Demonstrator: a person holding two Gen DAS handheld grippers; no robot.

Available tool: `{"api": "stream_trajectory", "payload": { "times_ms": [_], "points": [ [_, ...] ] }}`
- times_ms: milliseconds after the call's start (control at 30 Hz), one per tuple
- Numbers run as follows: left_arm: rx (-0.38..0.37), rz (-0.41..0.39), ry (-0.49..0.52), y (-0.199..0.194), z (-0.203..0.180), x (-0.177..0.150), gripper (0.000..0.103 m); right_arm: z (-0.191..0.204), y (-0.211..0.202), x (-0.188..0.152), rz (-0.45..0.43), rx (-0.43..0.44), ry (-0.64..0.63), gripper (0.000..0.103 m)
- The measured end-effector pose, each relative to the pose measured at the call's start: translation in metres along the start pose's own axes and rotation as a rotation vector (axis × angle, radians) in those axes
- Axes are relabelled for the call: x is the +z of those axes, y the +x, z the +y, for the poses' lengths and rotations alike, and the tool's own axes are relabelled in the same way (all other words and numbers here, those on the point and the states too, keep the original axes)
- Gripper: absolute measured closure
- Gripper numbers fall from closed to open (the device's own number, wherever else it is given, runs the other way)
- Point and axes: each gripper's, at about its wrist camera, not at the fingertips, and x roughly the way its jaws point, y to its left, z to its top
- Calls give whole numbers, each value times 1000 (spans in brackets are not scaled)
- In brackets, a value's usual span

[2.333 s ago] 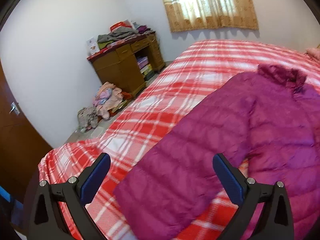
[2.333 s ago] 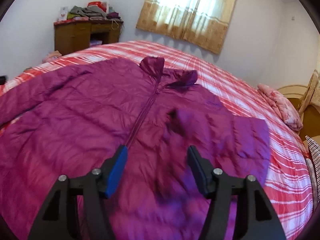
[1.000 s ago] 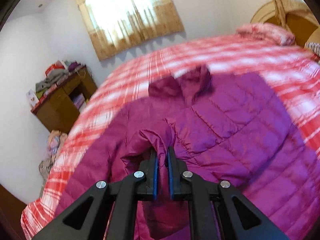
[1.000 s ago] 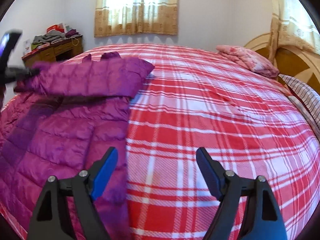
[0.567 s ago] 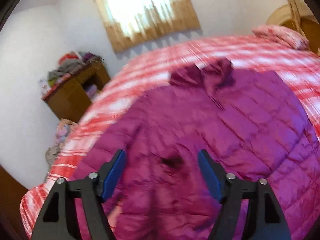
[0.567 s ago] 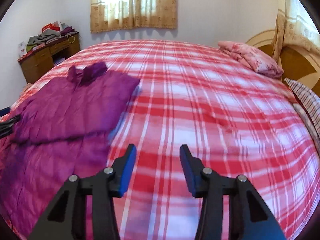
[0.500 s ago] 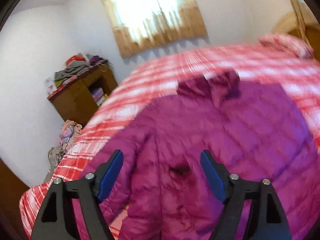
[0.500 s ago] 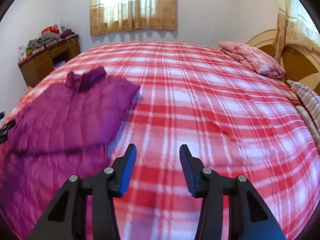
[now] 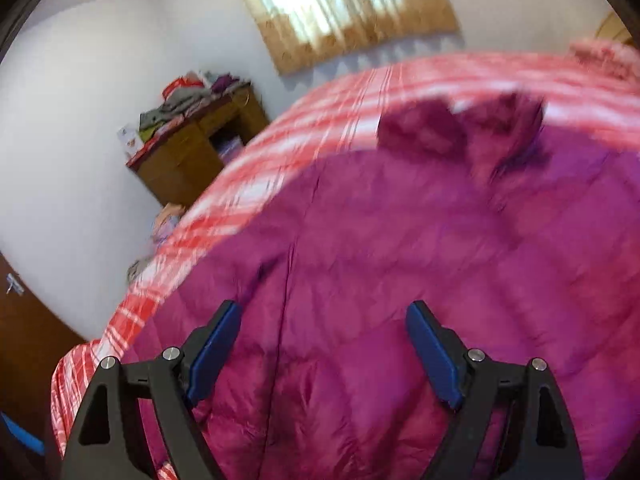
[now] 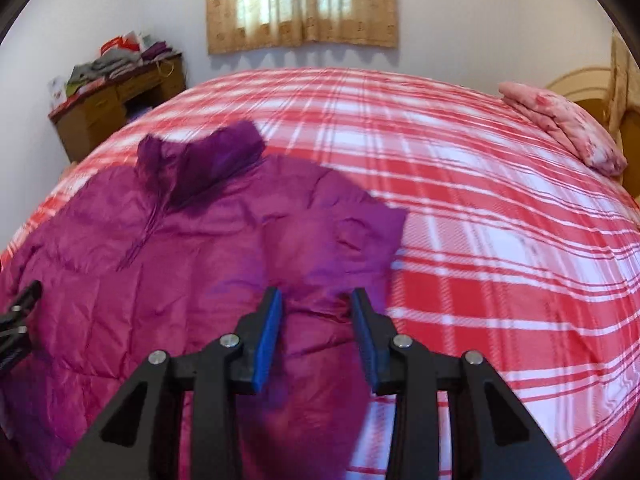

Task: Fold large clothes

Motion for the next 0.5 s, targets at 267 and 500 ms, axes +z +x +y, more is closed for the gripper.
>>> {"api": "stream_trajectory", "payload": {
  "times_ms": [267, 500],
  "points": [
    [-47, 56, -56, 26, 5, -13, 11, 4, 15, -13, 31, 19, -24, 64],
    [-47, 60, -81, 29, 7, -15, 6, 11, 19, -10, 51, -12, -60, 65]
  ]
}}
